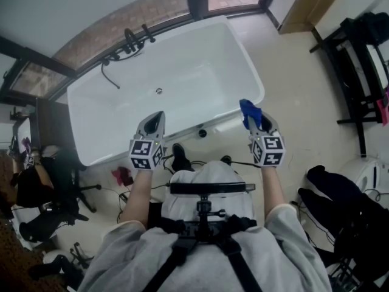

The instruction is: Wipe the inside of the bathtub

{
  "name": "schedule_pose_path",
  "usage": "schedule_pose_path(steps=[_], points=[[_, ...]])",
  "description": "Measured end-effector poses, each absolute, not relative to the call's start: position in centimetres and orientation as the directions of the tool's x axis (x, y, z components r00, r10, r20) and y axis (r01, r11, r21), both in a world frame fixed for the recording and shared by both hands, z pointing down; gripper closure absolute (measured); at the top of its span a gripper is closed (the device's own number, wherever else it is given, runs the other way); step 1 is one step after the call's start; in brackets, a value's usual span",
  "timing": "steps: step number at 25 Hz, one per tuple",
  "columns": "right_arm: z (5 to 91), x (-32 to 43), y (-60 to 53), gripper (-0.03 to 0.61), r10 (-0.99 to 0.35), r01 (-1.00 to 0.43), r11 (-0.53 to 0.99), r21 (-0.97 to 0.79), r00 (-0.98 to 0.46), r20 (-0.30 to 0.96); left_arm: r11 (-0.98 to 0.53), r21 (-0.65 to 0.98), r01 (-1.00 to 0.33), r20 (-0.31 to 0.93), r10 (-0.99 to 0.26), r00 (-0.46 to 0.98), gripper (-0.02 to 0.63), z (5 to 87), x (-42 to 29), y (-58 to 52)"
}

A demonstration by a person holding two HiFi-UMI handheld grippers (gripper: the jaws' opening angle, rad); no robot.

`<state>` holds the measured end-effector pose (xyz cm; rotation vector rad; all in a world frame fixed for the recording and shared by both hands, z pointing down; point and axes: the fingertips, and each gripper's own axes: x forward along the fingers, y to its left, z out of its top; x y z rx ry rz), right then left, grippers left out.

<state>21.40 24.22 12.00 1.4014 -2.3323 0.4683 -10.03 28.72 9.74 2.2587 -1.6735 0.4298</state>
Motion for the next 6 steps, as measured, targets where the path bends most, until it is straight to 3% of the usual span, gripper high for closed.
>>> schedule_pose_path(steps=[6], points=[[11.76,21.00,24.62,0.466,-0.762,-0.888,0.453,-0.080,-0.432,0.481,-0.280,0.058,-0.958,0.408,-0.870,0.279,0.612,9.43,-10.37,29.44]])
